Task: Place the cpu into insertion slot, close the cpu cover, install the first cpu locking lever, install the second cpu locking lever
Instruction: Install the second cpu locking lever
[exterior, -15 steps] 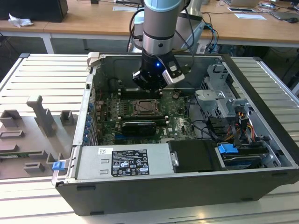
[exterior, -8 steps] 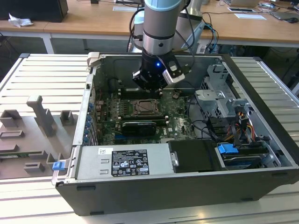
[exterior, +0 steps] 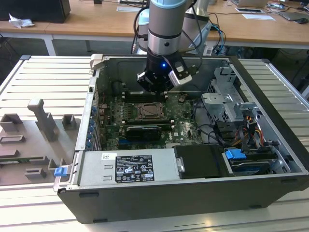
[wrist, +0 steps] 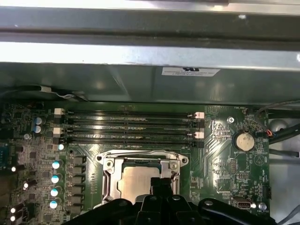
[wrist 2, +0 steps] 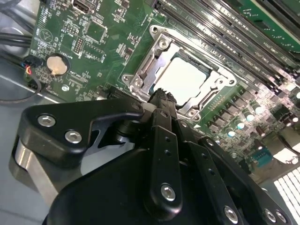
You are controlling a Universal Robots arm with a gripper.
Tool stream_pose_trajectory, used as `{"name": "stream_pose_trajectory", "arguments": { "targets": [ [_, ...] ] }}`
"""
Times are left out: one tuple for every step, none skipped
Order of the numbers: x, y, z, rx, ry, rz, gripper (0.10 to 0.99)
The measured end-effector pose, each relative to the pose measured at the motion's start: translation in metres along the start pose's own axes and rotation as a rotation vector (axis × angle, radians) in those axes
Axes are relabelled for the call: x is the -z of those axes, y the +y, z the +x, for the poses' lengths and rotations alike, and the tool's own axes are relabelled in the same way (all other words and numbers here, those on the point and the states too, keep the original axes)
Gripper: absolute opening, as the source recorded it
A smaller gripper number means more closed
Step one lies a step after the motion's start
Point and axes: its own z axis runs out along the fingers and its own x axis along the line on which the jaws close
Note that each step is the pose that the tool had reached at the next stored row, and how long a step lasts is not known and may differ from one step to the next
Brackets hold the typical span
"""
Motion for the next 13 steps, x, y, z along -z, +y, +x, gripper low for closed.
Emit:
{"name": "stream_pose_trajectory", "arguments": {
  "targets": [
    [0.0001, -0.0005, 0.0, 0.0, 0.0, 0.0, 0.106],
    [0.0001, -0.001, 0.0, 0.0, -0.0001, 0.0, 0.106],
    [0.0002, -0.0017, 0.0001, 0.0, -0.0002, 0.0, 0.106],
    [0.0002, -0.002, 0.0001, 0.0, -0.0001, 0.0, 0.106],
    [0.0003, -0.0023, 0.0001, 0.0, -0.0001, 0.0, 0.106],
    [0.0003, -0.0027, 0.0001, 0.0, -0.0001, 0.0, 0.106],
    [0.0004, -0.003, 0.0001, 0.0, 0.0, 0.0, 0.106],
    [0.0004, -0.0036, 0.0001, 0.0, 0.0, 0.0, 0.106],
    [0.0005, -0.0044, 0.0001, 0.0, -0.0001, 0.0, 0.106],
    [0.0005, -0.0049, 0.0001, 0.0, -0.0001, 0.0, 0.106],
    [0.0006, -0.0057, 0.0001, 0.0, -0.0001, 0.0, 0.106],
    [0.0006, -0.0063, 0.0002, 0.0, -0.0001, 0.0, 0.106],
    [0.0007, -0.0067, 0.0002, 0.0, 0.0, 0.0, 0.106]
  ]
}}
